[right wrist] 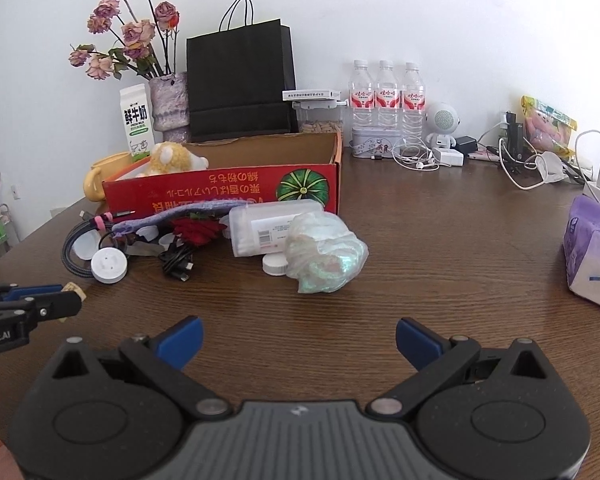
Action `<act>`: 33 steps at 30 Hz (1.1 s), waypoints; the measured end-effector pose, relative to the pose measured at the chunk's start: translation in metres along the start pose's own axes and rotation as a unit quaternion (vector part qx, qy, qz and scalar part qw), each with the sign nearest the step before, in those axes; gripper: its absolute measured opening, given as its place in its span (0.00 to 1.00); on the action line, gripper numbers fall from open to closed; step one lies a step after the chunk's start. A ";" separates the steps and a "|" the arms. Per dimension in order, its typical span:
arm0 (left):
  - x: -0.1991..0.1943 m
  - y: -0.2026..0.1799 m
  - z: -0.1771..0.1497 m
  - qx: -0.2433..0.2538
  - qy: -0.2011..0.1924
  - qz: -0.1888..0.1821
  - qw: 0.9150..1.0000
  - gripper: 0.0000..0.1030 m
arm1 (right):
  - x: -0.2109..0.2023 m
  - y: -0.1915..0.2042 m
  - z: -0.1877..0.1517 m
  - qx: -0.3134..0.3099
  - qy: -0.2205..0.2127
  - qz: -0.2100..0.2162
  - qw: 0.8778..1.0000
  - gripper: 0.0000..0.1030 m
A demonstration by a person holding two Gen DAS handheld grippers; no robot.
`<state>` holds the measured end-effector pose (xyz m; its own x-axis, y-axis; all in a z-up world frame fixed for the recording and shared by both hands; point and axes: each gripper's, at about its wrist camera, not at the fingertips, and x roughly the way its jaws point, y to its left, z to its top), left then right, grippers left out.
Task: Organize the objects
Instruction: 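Grasp the crumpled translucent plastic bag with the right gripper while the left holds the gold block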
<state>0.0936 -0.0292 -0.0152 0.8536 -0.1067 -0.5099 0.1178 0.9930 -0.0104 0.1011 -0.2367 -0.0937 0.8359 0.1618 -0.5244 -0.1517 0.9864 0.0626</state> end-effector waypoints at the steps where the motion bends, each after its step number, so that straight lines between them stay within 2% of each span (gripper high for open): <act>1: 0.001 0.002 0.001 -0.003 0.000 0.003 1.000 0.21 | 0.002 -0.002 0.004 -0.001 -0.002 -0.003 1.000 1.00; 5: 0.002 0.009 0.002 -0.014 0.002 0.011 1.000 0.21 | 0.014 -0.007 0.021 -0.006 -0.013 -0.022 1.000 1.00; 10: 0.001 0.016 0.003 -0.026 0.001 0.022 0.999 0.21 | 0.043 -0.009 0.037 -0.015 -0.003 -0.035 0.999 0.99; 17: 0.001 0.023 0.004 -0.033 -0.001 0.030 0.999 0.21 | 0.074 -0.008 0.043 -0.007 0.011 -0.024 1.000 0.92; 19: 0.001 0.024 0.004 -0.035 -0.001 0.031 0.999 0.21 | 0.078 -0.009 0.041 -0.002 0.014 -0.020 1.000 0.86; 20: 0.002 0.025 0.004 -0.036 0.000 0.031 0.999 0.21 | 0.079 -0.010 0.040 0.001 0.015 -0.016 1.000 0.70; 21: 0.002 0.025 0.004 -0.037 0.000 0.031 0.999 0.21 | 0.079 -0.011 0.039 0.005 0.017 -0.005 1.000 0.47; 22: 0.002 0.026 0.004 -0.039 0.000 0.030 0.999 0.21 | 0.078 -0.012 0.038 0.011 0.016 0.008 1.000 0.41; 29: 0.000 0.028 0.007 -0.041 -0.008 0.031 0.999 0.21 | 0.046 -0.011 0.034 0.019 -0.041 0.019 0.999 0.37; 33: -0.001 0.029 0.012 -0.041 -0.017 0.032 0.999 0.21 | 0.035 -0.010 0.038 0.020 -0.057 0.024 0.998 0.37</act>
<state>0.1023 -0.0008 -0.0044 0.8750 -0.0429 -0.4822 0.0216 0.9985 -0.0495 0.1522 -0.2398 -0.0803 0.8836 0.2079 -0.4195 -0.1731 0.9776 0.1198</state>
